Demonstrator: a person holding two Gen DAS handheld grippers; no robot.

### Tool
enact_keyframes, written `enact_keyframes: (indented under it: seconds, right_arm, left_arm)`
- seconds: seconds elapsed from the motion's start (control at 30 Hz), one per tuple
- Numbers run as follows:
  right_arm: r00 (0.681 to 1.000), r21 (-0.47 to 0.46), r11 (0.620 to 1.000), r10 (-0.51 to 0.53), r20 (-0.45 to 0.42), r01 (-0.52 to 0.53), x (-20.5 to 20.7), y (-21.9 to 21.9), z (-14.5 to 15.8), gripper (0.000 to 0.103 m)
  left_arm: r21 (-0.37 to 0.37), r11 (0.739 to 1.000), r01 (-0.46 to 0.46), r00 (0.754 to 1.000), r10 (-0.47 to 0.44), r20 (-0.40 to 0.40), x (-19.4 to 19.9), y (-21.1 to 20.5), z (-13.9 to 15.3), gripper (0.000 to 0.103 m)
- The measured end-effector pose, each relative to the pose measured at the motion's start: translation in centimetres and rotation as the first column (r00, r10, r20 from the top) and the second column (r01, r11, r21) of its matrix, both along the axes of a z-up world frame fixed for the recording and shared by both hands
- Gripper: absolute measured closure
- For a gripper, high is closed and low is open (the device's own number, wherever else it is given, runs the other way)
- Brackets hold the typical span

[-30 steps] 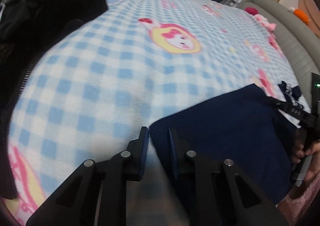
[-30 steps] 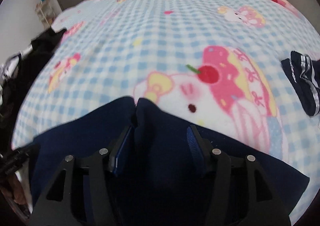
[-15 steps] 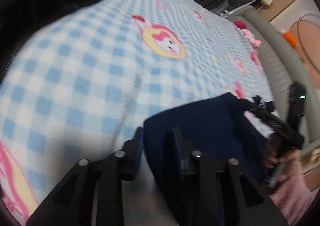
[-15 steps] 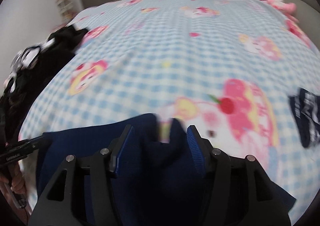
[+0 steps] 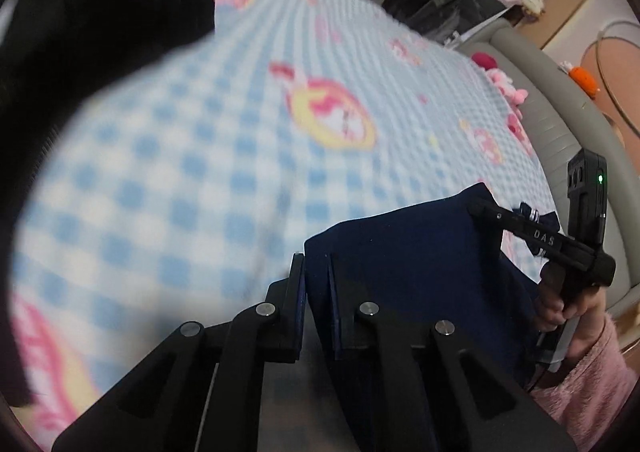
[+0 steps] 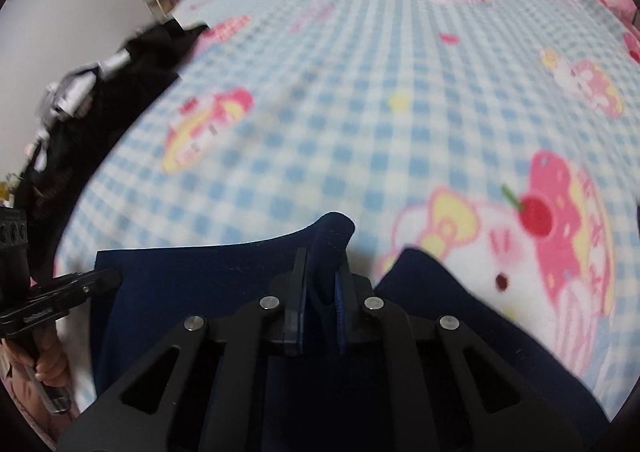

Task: Fold clothes

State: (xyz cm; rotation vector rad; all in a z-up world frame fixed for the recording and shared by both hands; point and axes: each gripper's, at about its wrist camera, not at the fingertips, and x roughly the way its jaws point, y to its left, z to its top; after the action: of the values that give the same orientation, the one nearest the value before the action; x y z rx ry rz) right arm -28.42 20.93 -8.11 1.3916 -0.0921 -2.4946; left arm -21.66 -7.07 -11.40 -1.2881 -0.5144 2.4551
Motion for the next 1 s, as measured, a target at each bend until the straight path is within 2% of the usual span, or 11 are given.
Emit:
enact_keyframes:
  seconds: [0.1, 0.17, 0.2, 0.27, 0.33, 0.37, 0.5, 0.63, 0.73, 0.87, 1.0]
  right_arm:
    - [0.998, 0.002, 1.000, 0.010, -0.066, -0.009, -0.6, -1.0, 1.6, 0.094]
    - [0.996, 0.009, 1.000, 0.003, -0.086, -0.002, -1.7, -2.0, 1.8, 0.094]
    - [0.997, 0.026, 1.000, 0.002, -0.077, 0.000, -2.1, -2.1, 1.2, 0.094]
    - [1.000, 0.083, 0.996, -0.010, -0.030, 0.012, -3.1, -2.2, -0.8, 0.094]
    - [0.999, 0.105, 0.994, -0.044, 0.028, 0.041, -3.2, -1.4, -2.2, 0.078]
    - [0.997, 0.097, 0.993, -0.068, 0.034, 0.064, -3.0, -1.0, -2.3, 0.076]
    - [0.991, 0.053, 0.993, -0.101, -0.087, 0.106, 0.5, -0.1, 2.1, 0.061]
    - [0.984, 0.031, 0.994, -0.097, -0.147, 0.102, 6.0, 0.3, 6.1, 0.057]
    - [0.991, -0.006, 0.997, -0.076, -0.108, 0.076, 10.3, -0.4, 5.4, 0.057]
    - [0.999, -0.034, 0.998, -0.045, -0.007, 0.045, 15.2, -2.0, 2.1, 0.057]
    - [1.000, -0.076, 0.997, 0.005, 0.008, -0.004, 17.6, -4.4, 0.4, 0.057]
  left_arm:
    - [-0.028, 0.999, -0.025, 0.997, 0.023, -0.071, 0.5, -0.7, 1.6, 0.092]
    - [-0.008, 1.000, -0.018, 0.998, 0.017, -0.053, 0.0, -0.8, 1.0, 0.090]
    - [0.002, 1.000, -0.014, 0.999, 0.014, -0.043, -0.3, -0.8, 0.6, 0.081]
    - [0.000, 1.000, 0.016, 0.998, -0.016, 0.054, -1.4, -0.2, -1.3, 0.068]
    - [-0.021, 1.000, -0.007, 0.997, 0.008, 0.077, -1.2, -0.4, -1.5, 0.068]
    - [-0.031, 0.999, -0.018, 0.996, 0.020, 0.087, -1.0, -0.5, -1.6, 0.068]
    - [-0.030, 0.998, -0.048, 0.998, 0.049, 0.050, 1.6, -0.9, 0.4, 0.068]
    - [-0.010, 0.999, -0.037, 0.995, 0.038, 0.088, 4.6, 0.1, 0.6, 0.068]
    - [-0.007, 1.000, -0.019, 0.996, 0.019, 0.093, 7.1, 1.0, 0.4, 0.068]
    - [0.014, 1.000, -0.004, 0.991, 0.002, 0.136, 8.7, 2.5, -1.1, 0.068]
    - [0.126, 0.992, 0.021, 0.988, -0.040, 0.151, 9.5, 2.6, -1.7, 0.068]
